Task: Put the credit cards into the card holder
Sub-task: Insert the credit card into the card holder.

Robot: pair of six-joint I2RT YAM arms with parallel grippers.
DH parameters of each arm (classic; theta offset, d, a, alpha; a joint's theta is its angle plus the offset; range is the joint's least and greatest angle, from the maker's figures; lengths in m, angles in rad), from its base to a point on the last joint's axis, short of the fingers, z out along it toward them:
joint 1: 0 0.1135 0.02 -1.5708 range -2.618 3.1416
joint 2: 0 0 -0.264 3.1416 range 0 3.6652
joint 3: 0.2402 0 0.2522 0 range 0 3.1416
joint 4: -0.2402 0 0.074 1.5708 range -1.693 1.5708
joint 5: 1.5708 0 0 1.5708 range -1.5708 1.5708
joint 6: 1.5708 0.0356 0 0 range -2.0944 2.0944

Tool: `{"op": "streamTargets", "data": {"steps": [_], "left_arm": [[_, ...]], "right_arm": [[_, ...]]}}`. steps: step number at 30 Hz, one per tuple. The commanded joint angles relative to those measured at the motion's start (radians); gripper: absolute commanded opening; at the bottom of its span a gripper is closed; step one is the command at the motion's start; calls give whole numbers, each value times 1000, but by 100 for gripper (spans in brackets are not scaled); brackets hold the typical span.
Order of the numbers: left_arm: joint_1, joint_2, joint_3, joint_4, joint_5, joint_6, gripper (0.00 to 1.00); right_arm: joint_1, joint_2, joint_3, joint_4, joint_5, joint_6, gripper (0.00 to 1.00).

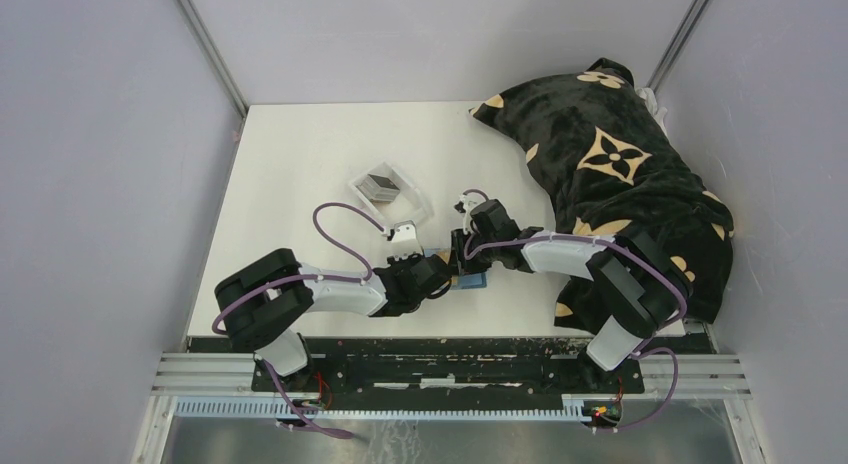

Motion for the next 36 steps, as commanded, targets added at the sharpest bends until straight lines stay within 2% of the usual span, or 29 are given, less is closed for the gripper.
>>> {"op": "streamTargets", "data": {"steps": [1,13,20,36], "left_arm": [[23,67,-71,-188,20,-5,5],[23,51,-89,-176,22,-5,5],[23,46,-87,-169,25,4,5],[23,46,-89,-165,28,6,4]], "right_arm": [[16,-44,19,-210,35,-45,36],[17,-133,65,-288,128,-56,40],[17,-119,82,-291,111,-53,42],[17,-163,96,-327,195,-77,50]]}}
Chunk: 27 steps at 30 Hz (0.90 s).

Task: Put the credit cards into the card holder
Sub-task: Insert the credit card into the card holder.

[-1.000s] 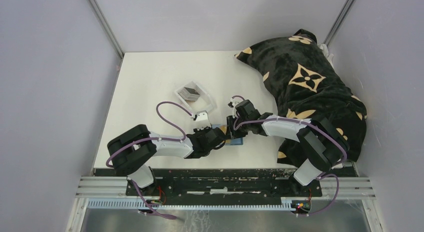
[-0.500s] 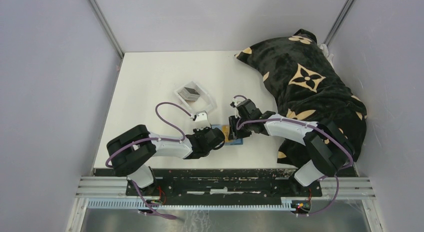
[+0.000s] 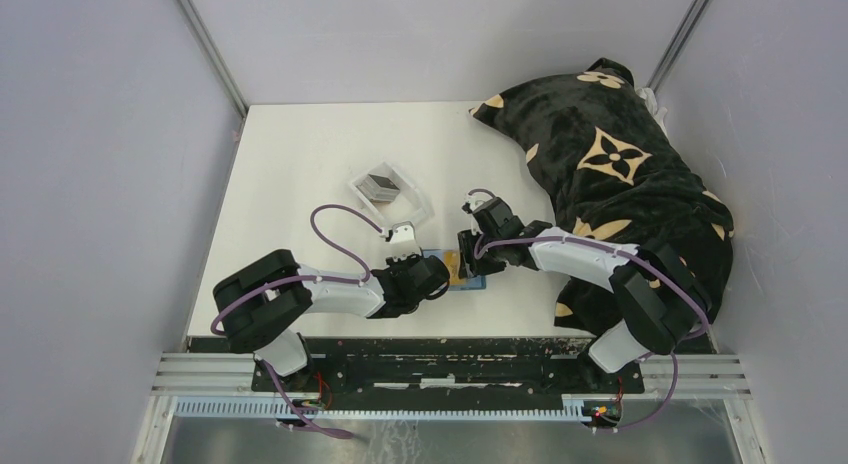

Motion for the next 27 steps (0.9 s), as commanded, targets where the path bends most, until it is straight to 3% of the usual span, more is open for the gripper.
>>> {"op": "streamTargets", "data": {"steps": [1,12,16,21,27], "left_arm": [[23,57,-65,-204,30,6,4],[22,65,-70,-197,34,4,4],[23,65,-73,-194,36,4,4],[23,61,-77,-193,35,3,4],[23,63,-79,-192,36,0,4]], "right_arm": [[5,-51,41,-2,55,-22,50],[7,-84,43,8,87,-22,50],[8,-83,38,24,92,-13,38],[8,-60,34,32,107,-6,17],[8,-18,31,53,113,-1,9]]}}
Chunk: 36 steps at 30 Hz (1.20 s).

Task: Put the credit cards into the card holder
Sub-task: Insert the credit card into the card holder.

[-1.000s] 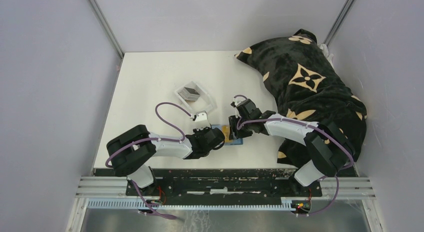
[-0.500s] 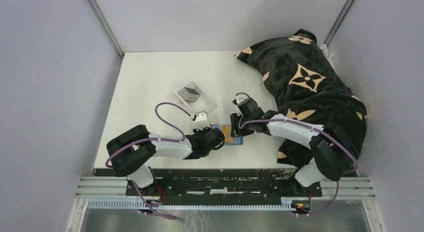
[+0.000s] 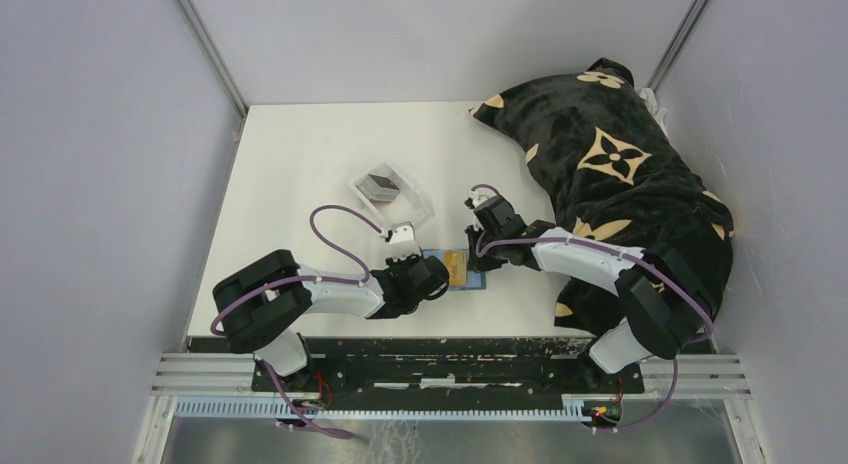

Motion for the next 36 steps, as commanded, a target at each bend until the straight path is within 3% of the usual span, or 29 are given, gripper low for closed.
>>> {"op": "streamTargets", "data": {"steps": [1,36], "left_arm": [[24,64,-72,-201,37,1,4],[22,72,-78,-188,44,2,4]], "right_arm": [[5,27,27,51,30,5,9],[22,96,66,87,16,27,8]]}}
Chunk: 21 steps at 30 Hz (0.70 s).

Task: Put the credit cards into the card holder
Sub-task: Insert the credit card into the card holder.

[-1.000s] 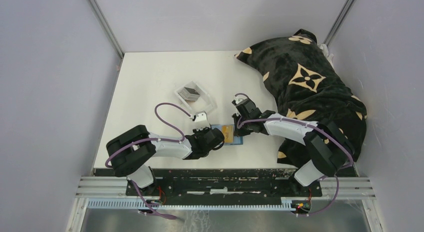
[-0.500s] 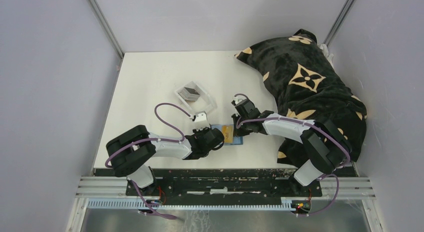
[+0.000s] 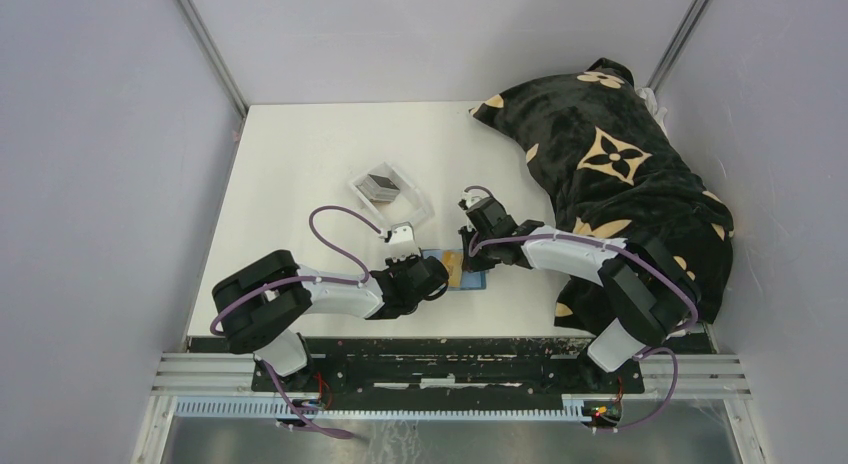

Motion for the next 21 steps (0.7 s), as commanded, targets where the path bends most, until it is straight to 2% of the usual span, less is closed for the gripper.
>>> {"op": "streamTargets", "data": {"steps": [1,21], "left_arm": [[22,72,-71,-203,44,2,4],[22,63,-82,-201,45,1,4]], "right_arm": [[5,6,46,30,17,6,8],[5,19,65,-12,89,-14,9]]}}
